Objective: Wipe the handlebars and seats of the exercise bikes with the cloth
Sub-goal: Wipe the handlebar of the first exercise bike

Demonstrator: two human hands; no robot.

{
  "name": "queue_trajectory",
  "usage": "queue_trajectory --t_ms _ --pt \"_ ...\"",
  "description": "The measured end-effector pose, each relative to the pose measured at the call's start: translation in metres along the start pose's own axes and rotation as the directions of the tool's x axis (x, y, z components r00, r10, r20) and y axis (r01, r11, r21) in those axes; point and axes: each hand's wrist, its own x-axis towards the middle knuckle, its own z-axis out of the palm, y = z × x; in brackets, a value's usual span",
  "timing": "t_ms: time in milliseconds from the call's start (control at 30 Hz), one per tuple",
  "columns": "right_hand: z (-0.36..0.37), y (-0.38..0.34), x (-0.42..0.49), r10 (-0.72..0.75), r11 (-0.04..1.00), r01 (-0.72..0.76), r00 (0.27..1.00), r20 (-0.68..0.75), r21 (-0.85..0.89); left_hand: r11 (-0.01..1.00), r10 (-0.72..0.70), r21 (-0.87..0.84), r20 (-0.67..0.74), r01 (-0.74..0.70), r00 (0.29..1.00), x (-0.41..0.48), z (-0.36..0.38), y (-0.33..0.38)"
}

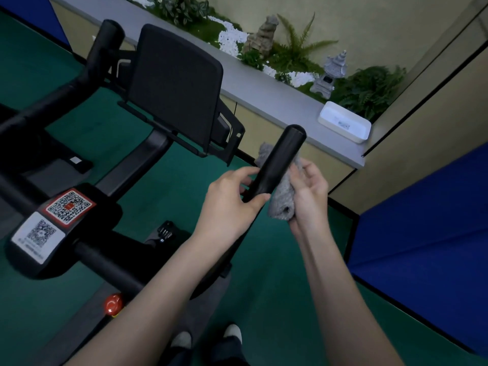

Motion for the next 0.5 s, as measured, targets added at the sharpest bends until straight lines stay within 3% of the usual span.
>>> queue_trajectory --t_ms 200,367,500 --pt "-0.004 0.016 -0.017 -0.025 0.999 0.026 0.999 0.034 -0.029 0.999 0.038 0.032 0.039 -0.039 0.999 -0.002 -0.005 0.002" --pt "-0.005 0.024 -0.032 -0.024 0.99 0.029 0.999 0.039 -0.141 0.999 0.033 0.03 0.082 -0.036 0.996 -0.003 -0.012 -0.001" --pt "-0.014 0.021 -0.043 -0.046 0.947 0.067 0.996 0.073 -0.314 0.989 0.073 0.124 0.093 -0.084 0.993 -0.007 -0.017 -0.004"
